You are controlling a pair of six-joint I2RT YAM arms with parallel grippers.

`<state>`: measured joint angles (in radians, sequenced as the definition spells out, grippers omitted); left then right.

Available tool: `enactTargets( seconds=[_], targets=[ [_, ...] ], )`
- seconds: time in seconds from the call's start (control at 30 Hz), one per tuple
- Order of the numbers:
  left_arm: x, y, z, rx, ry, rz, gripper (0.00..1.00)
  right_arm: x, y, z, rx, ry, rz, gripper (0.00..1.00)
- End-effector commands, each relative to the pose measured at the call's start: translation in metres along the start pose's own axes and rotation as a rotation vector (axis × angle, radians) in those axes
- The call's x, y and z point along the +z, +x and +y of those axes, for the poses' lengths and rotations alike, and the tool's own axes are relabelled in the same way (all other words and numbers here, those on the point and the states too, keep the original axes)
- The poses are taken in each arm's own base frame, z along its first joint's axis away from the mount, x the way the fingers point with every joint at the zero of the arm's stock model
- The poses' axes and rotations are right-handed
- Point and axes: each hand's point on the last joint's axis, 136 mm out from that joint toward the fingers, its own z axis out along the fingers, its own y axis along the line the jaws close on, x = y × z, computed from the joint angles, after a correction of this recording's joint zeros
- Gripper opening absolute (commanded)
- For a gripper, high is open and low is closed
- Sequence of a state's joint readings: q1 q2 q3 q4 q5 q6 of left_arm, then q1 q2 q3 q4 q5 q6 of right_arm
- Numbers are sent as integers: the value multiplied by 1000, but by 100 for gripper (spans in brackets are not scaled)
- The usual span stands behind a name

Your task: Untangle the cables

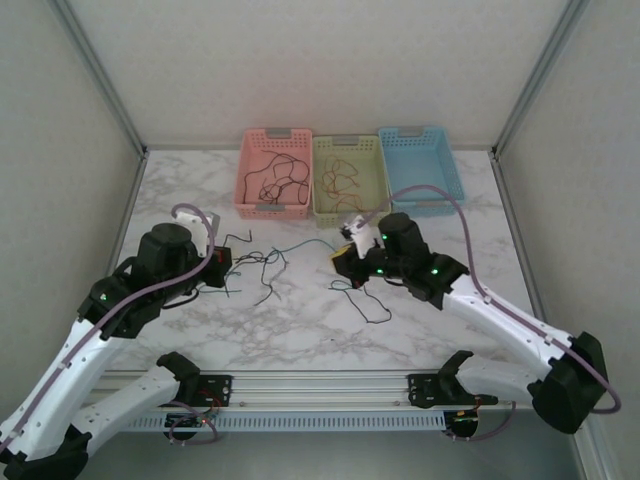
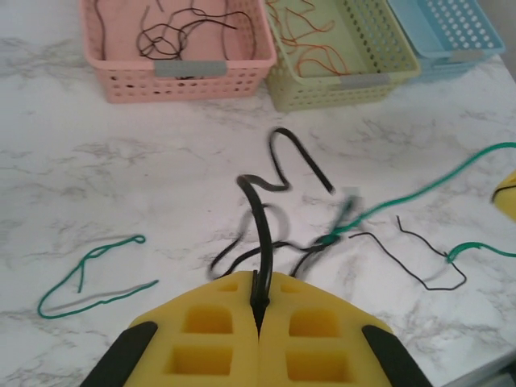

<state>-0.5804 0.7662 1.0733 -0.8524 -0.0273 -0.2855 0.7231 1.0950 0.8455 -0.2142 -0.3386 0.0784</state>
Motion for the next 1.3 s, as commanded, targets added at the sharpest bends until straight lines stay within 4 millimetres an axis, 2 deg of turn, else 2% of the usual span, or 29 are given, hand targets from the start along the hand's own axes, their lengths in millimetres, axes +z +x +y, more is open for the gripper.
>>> enactTargets(
  seconds=[0.0,0.17,0.33,0.5,0.67,1.0,1.1,1.27],
  targets=[
    [-8,3,26,-7,-131,-8,0,-25,-10,-26,93,118,-89,0],
    [-15,3,35,-2,-174,-26,0,-56,1,-71,222,292,-114,0],
    [-17,4,38,-2,-192,-31,0,-69,11,-100,346,393,-95,0],
    [-18,4,39,0,-194,-30,0,-75,13,-109,379,429,-102,0],
    [-15,5,35,1,-171,-26,0,-71,2,-97,378,340,-139,0],
    [-11,7,33,7,-157,-18,0,-81,-9,-104,393,392,-151,0],
    [-9,10,30,8,-140,-11,0,-92,-19,-129,436,515,-165,0],
    [-7,15,32,8,-141,-4,0,-116,-47,-185,551,753,-229,0]
  ],
)
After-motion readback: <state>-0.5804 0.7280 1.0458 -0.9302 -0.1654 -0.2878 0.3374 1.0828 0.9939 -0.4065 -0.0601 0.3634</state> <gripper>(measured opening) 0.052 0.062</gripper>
